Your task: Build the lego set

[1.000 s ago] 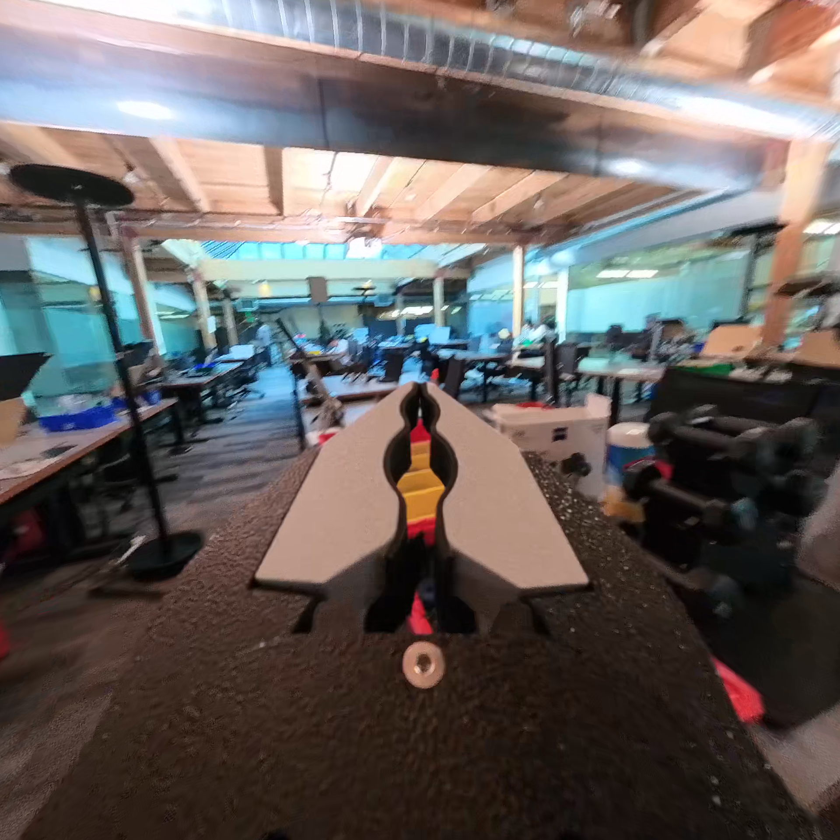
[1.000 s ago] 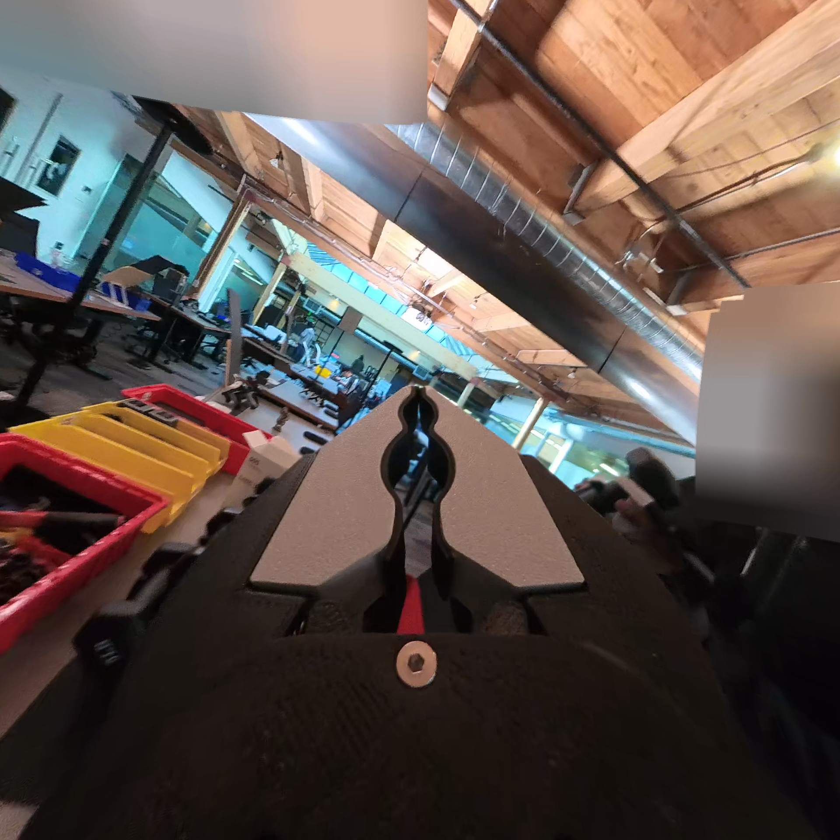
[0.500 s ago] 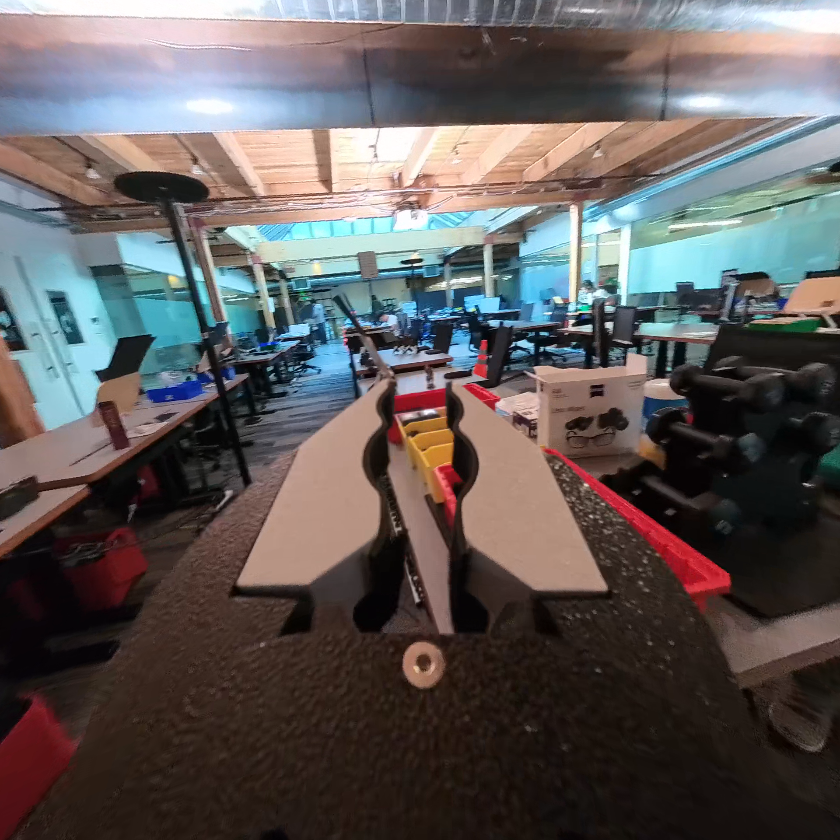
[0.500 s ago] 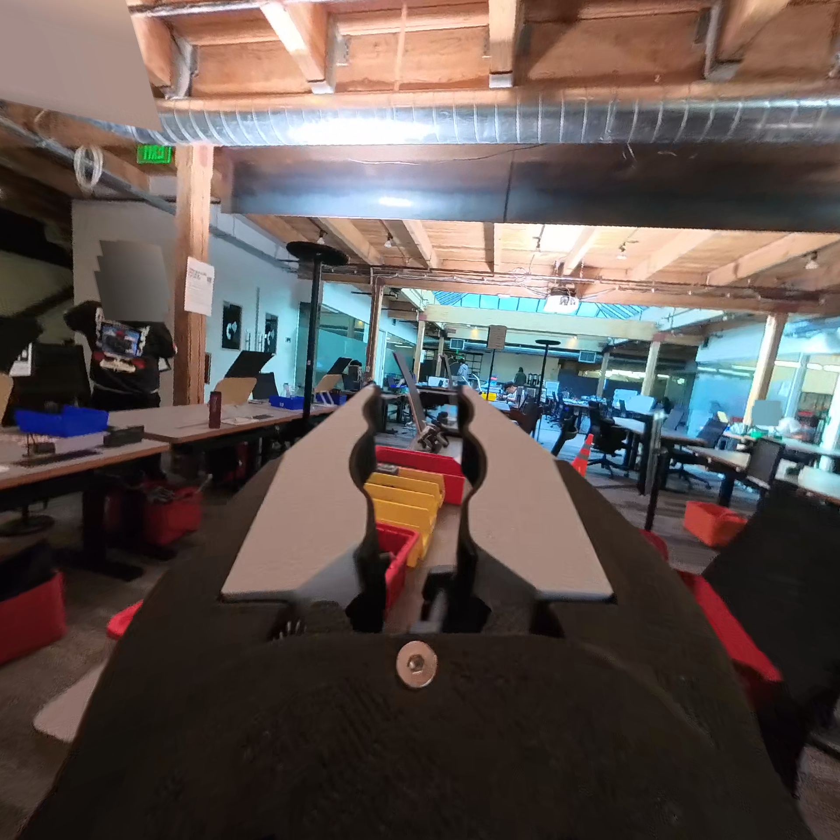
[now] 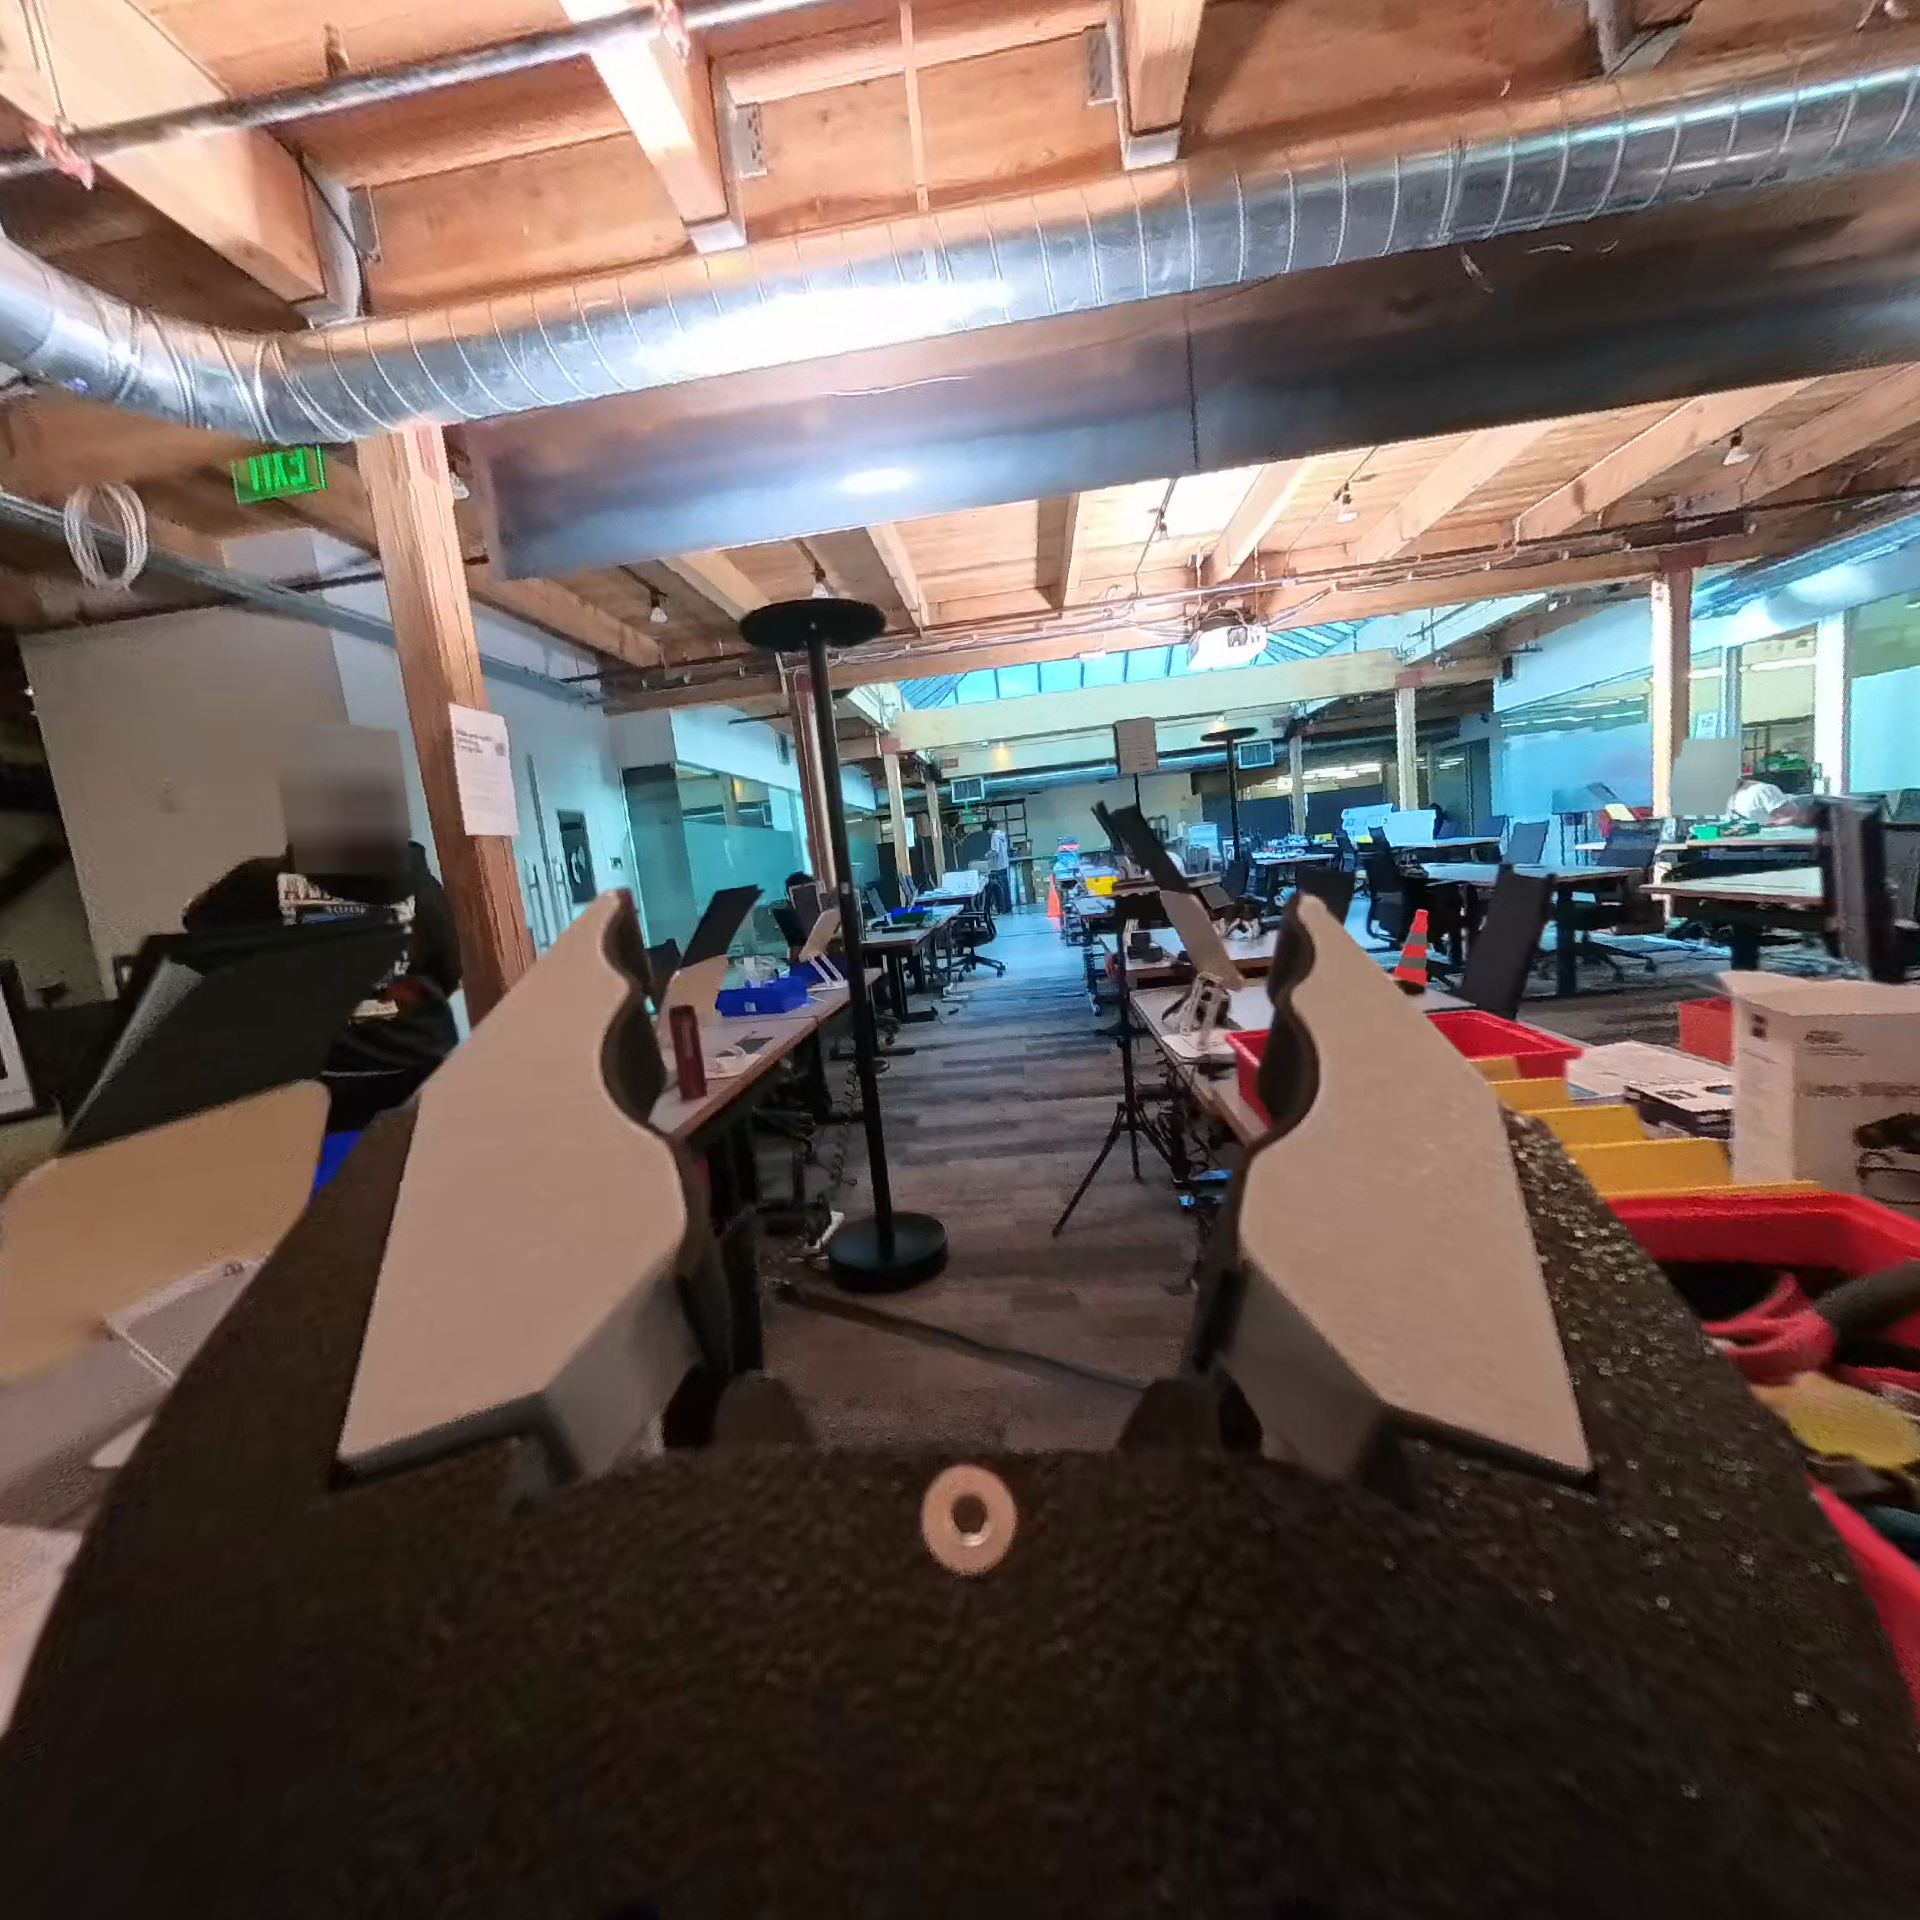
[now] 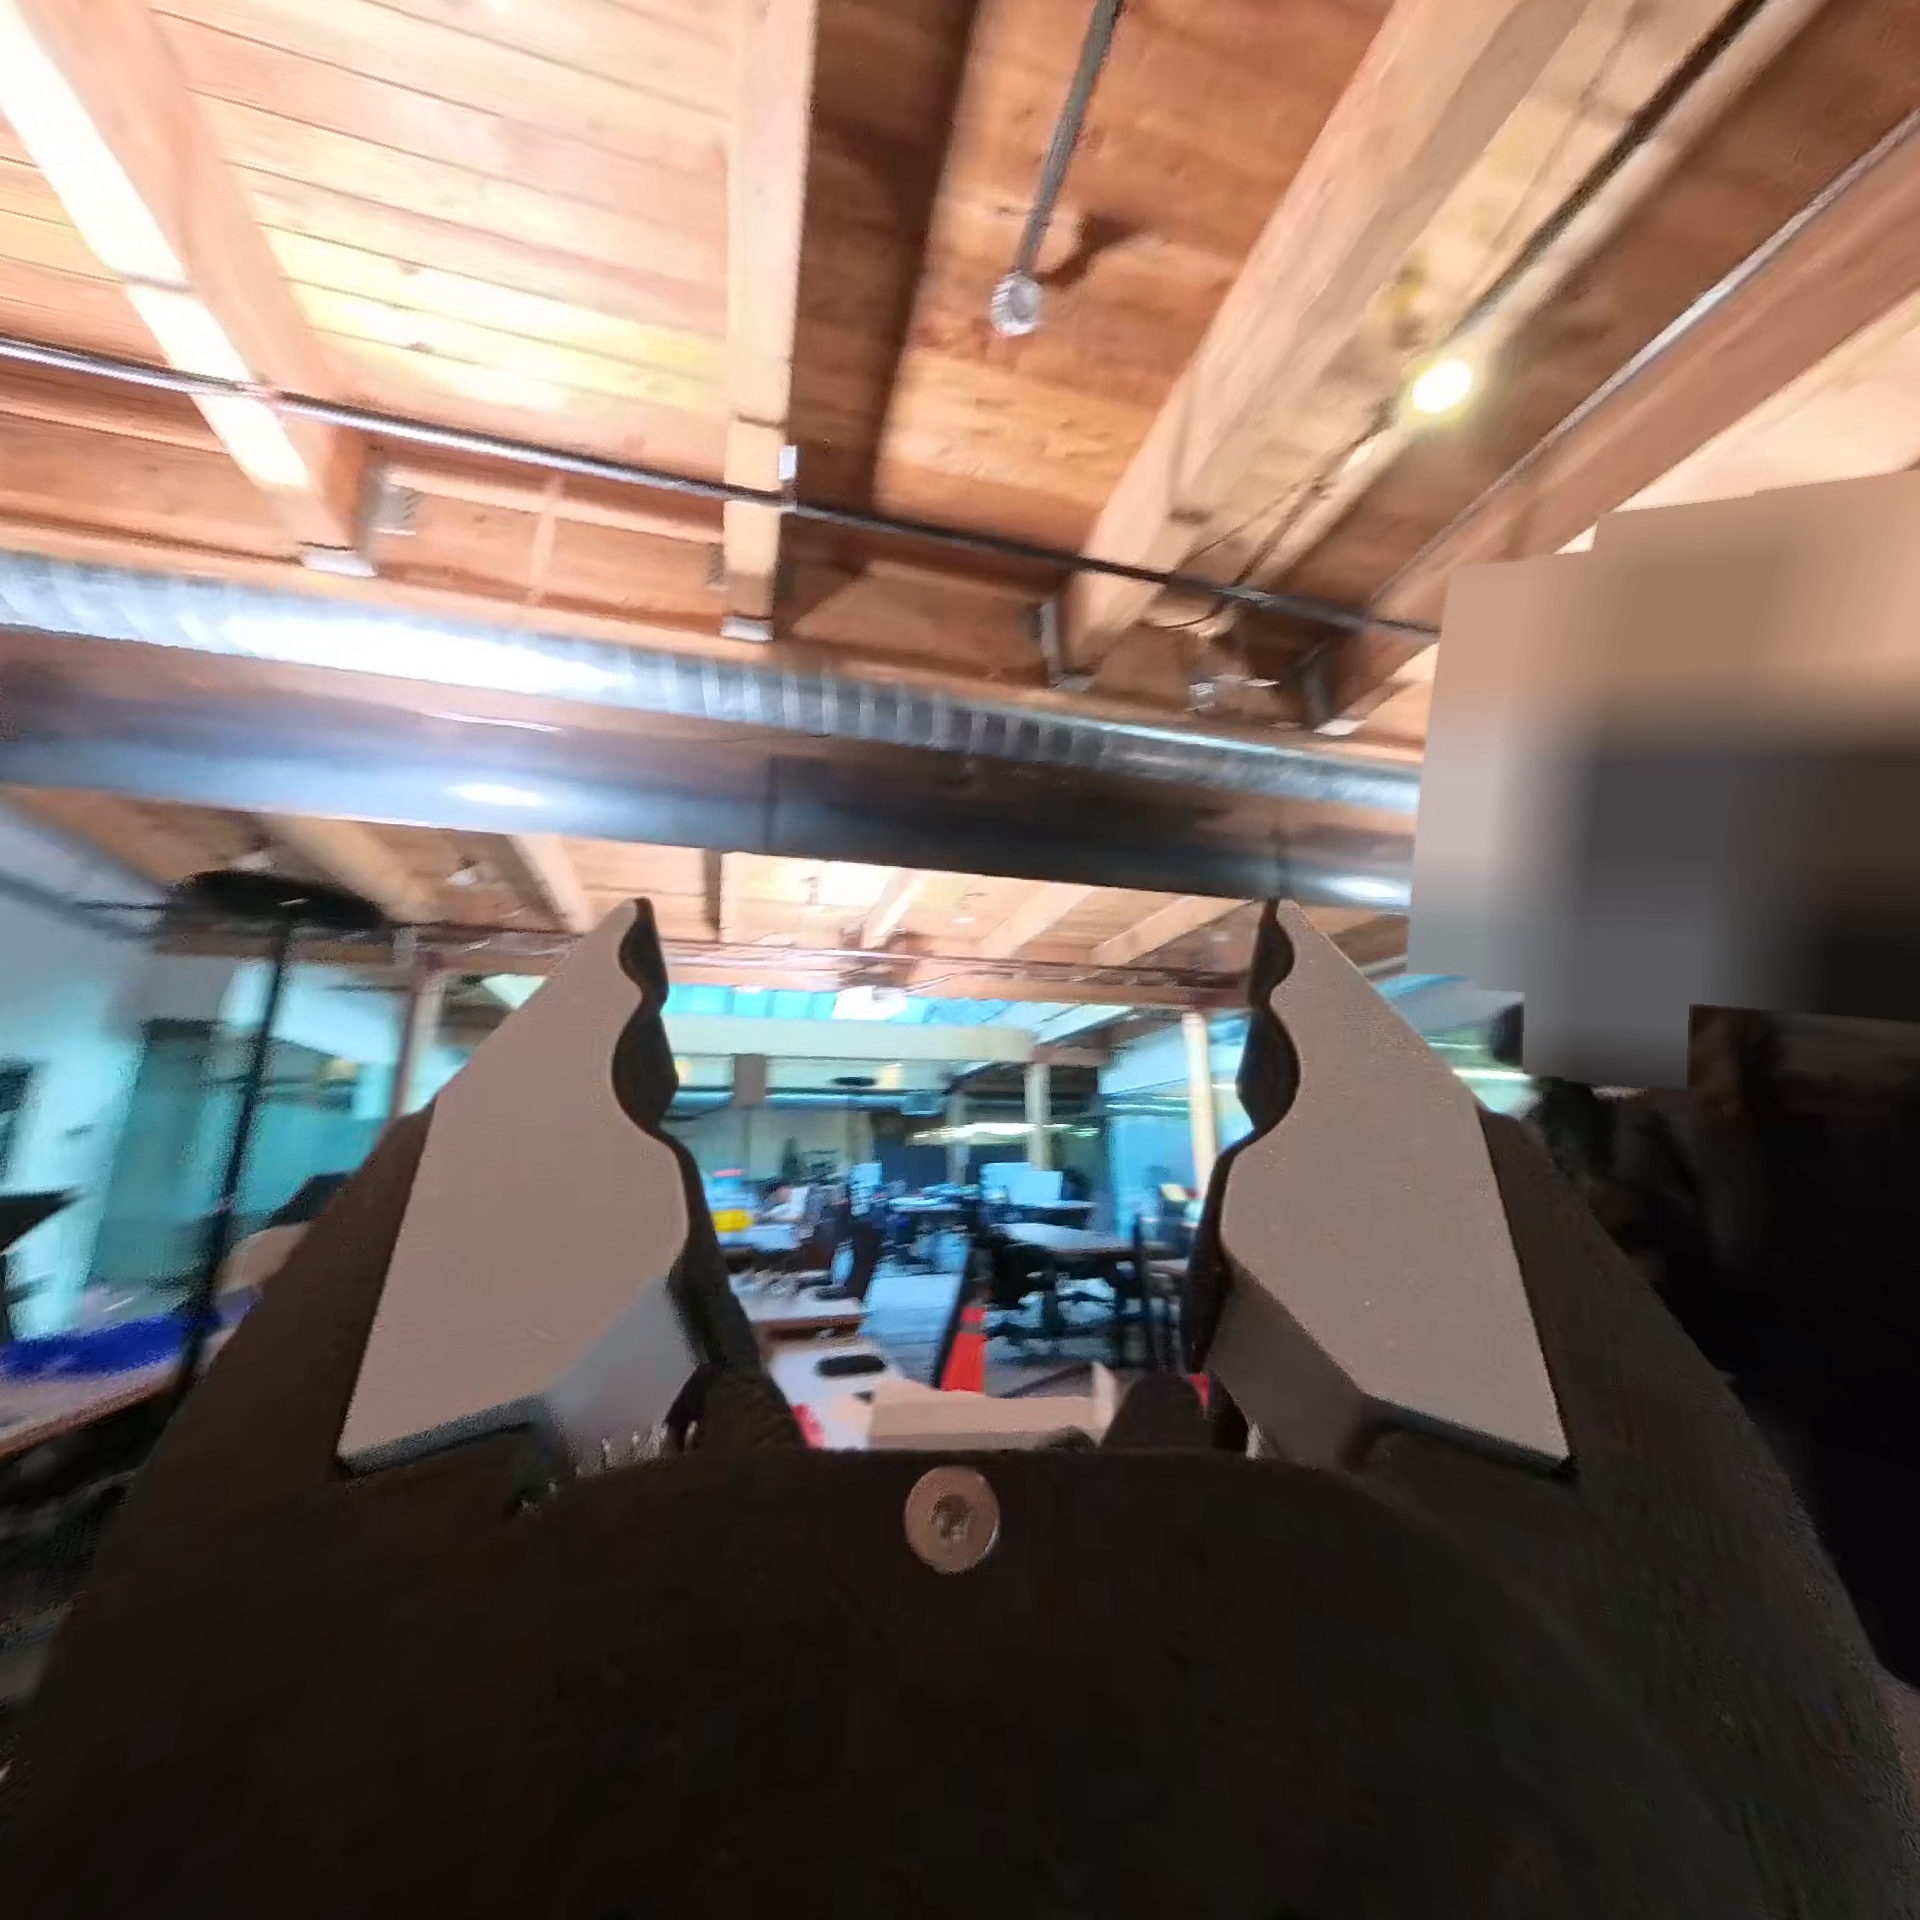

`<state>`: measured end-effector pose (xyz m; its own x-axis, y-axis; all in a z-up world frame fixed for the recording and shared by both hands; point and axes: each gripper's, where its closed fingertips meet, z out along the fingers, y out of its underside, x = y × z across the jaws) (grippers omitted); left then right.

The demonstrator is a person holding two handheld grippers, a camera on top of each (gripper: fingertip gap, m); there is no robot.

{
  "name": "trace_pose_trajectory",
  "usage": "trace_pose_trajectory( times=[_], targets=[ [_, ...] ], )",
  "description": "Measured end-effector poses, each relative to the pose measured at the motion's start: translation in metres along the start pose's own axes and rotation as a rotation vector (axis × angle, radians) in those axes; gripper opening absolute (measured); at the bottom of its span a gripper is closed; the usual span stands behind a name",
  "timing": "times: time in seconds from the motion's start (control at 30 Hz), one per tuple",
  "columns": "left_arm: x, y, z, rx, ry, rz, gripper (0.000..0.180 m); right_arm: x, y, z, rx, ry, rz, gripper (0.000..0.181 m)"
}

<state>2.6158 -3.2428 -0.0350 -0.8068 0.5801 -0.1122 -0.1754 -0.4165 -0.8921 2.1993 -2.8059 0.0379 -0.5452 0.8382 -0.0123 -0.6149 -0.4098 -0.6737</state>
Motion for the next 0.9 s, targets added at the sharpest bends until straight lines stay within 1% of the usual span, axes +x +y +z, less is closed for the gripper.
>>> trace_pose_trajectory(
  times=[0.07, 0.13, 0.27, 0.4, 0.5, 0.6, 0.77, 0.9],
  targets=[
    [-0.037, 0.004, 0.017, -0.014, 0.032, -0.004, 0.116, -0.023, -0.004, -0.004, -0.02, 0.097, -0.048, 0.109],
    [-0.073, 0.007, 0.029, -0.022, 0.036, 0.004, 0.117, -0.056, -0.004, 0.0, -0.035, 0.123, -0.085, 0.109],
    [-0.138, 0.021, 0.045, -0.048, -0.004, 0.022, 0.123, -0.119, 0.016, 0.012, -0.15, 0.109, -0.142, 0.115],
    [-0.191, 0.042, 0.05, -0.092, -0.115, 0.115, 0.135, -0.175, 0.037, 0.033, -0.223, 0.054, -0.21, 0.118],
    [-0.228, 0.057, 0.05, -0.106, -0.171, 0.161, 0.15, -0.223, 0.061, 0.058, -0.267, -0.029, -0.2, 0.119],
    [-0.261, 0.084, 0.055, -0.184, -0.209, 0.154, 0.158, -0.276, 0.095, 0.08, -0.293, -0.113, -0.166, 0.122],
    [-0.31, 0.11, 0.083, -0.21, -0.311, 0.219, 0.159, -0.36, 0.169, 0.125, -0.323, -0.191, -0.081, 0.133],
    [-0.345, 0.127, 0.128, -0.175, -0.399, 0.217, 0.158, -0.413, 0.217, 0.17, -0.312, -0.22, -0.057, 0.136]
  ],
)
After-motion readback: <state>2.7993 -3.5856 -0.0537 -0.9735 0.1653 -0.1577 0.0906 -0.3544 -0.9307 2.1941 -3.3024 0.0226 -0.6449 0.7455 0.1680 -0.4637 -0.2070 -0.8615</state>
